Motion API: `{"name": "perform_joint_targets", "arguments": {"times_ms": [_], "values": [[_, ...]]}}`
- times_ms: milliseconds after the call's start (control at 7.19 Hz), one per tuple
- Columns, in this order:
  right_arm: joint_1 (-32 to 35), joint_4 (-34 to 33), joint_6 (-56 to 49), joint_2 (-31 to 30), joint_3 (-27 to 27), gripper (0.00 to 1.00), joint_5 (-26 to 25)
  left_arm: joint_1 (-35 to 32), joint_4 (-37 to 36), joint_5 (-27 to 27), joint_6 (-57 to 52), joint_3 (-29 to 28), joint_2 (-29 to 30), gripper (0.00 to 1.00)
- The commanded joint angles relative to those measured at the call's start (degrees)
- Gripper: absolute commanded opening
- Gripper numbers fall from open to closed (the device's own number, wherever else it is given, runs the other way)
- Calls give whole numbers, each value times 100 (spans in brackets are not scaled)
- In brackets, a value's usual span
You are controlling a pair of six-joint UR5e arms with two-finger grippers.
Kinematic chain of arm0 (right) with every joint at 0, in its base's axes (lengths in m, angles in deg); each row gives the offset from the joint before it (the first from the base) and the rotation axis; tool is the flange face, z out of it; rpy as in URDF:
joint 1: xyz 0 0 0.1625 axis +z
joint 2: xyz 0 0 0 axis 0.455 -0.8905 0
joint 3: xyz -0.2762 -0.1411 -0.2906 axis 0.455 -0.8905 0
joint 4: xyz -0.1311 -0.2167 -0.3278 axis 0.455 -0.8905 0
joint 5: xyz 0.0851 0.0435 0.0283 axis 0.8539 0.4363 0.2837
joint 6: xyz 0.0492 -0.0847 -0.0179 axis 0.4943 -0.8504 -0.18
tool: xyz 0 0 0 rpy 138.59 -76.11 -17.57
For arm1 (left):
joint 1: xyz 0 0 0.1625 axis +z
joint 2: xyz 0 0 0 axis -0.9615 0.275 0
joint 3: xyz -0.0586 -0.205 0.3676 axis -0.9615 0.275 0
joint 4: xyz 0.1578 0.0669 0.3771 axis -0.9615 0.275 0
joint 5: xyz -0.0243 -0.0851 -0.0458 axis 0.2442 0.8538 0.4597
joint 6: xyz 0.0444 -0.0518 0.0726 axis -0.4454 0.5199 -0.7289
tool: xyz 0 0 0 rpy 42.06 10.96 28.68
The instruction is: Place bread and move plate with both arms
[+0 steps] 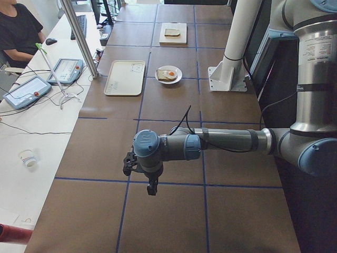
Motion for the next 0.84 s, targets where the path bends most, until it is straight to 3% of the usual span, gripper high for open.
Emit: {"name": "perform_joint_targets", "arguments": {"times_ms": [0, 278, 696], "values": [[0, 1, 11, 25, 3, 100, -10, 0, 12, 1, -3, 16, 0, 100], [9, -8, 387, 384, -32, 100, -62, -9, -14, 1, 6, 251, -44, 100], [0, 211, 607, 298, -173, 100, -19, -18, -23, 1, 15, 429, -149, 100]]}}
